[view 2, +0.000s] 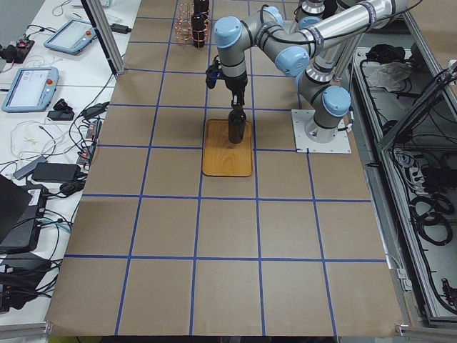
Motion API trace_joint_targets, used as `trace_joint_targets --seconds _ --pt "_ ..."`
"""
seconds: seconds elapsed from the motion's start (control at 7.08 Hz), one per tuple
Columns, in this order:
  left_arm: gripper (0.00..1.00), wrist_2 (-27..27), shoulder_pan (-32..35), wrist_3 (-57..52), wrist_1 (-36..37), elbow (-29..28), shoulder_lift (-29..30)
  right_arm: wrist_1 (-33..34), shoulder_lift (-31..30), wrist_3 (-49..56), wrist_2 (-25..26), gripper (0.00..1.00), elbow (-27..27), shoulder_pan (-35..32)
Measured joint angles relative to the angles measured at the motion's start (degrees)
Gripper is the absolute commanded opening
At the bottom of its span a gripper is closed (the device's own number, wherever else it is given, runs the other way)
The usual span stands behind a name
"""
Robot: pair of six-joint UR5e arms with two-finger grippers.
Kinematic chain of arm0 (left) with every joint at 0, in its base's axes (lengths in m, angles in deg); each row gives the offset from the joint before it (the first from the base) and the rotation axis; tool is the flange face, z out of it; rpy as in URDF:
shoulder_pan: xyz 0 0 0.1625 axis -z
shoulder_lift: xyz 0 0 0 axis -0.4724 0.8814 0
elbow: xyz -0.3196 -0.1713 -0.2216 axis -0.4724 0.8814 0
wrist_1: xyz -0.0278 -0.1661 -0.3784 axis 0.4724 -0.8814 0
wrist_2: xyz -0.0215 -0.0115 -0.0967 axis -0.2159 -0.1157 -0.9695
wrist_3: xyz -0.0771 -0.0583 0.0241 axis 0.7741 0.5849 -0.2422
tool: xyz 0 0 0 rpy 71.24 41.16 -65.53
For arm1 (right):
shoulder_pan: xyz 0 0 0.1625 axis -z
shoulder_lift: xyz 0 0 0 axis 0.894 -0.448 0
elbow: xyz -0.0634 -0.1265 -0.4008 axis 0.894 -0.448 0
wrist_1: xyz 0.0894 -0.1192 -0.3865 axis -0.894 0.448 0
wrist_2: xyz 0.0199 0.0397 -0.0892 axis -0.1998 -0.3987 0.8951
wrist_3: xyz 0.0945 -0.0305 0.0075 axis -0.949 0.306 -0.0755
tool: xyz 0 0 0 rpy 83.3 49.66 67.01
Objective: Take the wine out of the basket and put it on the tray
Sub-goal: 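Lift the bottle with the left gripper and carry it over the tray, then lay the bottle down on the wooden tray and open the left gripper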
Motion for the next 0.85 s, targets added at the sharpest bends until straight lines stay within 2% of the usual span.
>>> trace_joint_targets --seconds 0.28,0.42,0.56,0.71,0.85 --pt "0.14 -1.2 -0.3 -0.1 3.8 1.7 0.2 0.0 0.0 0.0 0.1 1.00 0.1 0.0" --pt "0.23 -1.3 -0.3 -0.1 4.4 1.9 0.3 0.0 0.0 0.0 0.1 1.00 0.1 0.0" --pt "0.41 -1.3 -0.3 -0.1 4.7 1.9 0.4 0.0 0.0 0.0 0.1 1.00 0.1 0.0" --pt "0.44 -1.3 -0.3 -0.1 4.7 2.0 0.4 -0.1 0.0 0.0 0.1 1.00 0.1 0.0" --pt "0.58 -1.3 -0.3 0.0 4.7 2.0 0.4 -0.1 0.0 0.0 0.2 1.00 0.1 0.0"
